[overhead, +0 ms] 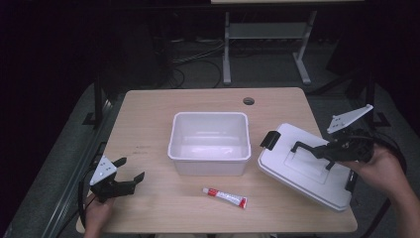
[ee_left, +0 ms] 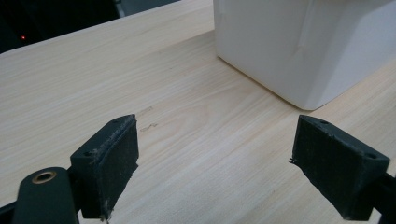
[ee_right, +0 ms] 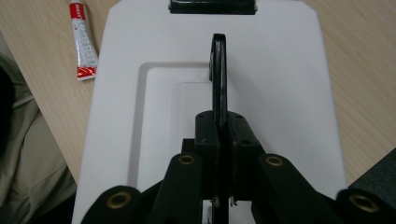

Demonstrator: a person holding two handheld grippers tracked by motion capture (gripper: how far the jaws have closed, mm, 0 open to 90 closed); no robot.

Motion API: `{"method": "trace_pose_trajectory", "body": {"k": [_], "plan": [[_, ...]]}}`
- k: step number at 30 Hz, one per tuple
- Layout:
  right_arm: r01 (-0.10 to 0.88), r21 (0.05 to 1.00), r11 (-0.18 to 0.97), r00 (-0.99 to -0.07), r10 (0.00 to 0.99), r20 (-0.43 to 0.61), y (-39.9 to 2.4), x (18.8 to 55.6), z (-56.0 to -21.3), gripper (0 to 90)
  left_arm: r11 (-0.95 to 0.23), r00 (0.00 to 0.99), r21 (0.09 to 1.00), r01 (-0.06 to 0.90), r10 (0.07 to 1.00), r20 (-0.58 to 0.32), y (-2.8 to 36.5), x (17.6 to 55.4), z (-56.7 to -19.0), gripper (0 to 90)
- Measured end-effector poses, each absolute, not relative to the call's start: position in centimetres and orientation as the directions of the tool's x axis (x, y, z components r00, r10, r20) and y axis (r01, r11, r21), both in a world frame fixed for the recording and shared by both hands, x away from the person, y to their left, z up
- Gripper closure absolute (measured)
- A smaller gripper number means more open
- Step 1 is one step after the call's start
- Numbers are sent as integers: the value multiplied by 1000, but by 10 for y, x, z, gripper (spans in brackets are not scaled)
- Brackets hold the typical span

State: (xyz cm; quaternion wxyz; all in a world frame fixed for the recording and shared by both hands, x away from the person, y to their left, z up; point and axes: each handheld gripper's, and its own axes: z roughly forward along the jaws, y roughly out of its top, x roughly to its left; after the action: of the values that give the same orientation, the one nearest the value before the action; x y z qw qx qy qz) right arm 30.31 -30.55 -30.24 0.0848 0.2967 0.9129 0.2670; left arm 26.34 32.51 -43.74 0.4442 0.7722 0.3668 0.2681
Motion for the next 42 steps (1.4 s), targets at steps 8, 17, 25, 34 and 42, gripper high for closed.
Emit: {"method": "trace_pose_trajectory", "body": {"k": [8, 17, 25, 34, 42], "plan": [[523, 526, 671, -800, 599, 32, -308, 304, -327, 840, -341, 588, 881, 328, 804, 92, 325, 264, -437, 138], [547, 516, 660, -792, 608, 62, -308, 306, -352, 839, -342, 588, 881, 328, 804, 93, 325, 264, -437, 138], [558, 512, 653, -788, 610, 81, -307, 309, -370, 839, -343, 587, 880, 328, 804, 94, 325, 264, -437, 138], [573, 507, 644, -779, 620, 92, -307, 311, -385, 839, -342, 585, 880, 329, 805, 95, 326, 264, -437, 138], [583, 501, 639, -774, 625, 103, -308, 310, -395, 838, -342, 588, 881, 328, 804, 94, 325, 264, -437, 138]]}}
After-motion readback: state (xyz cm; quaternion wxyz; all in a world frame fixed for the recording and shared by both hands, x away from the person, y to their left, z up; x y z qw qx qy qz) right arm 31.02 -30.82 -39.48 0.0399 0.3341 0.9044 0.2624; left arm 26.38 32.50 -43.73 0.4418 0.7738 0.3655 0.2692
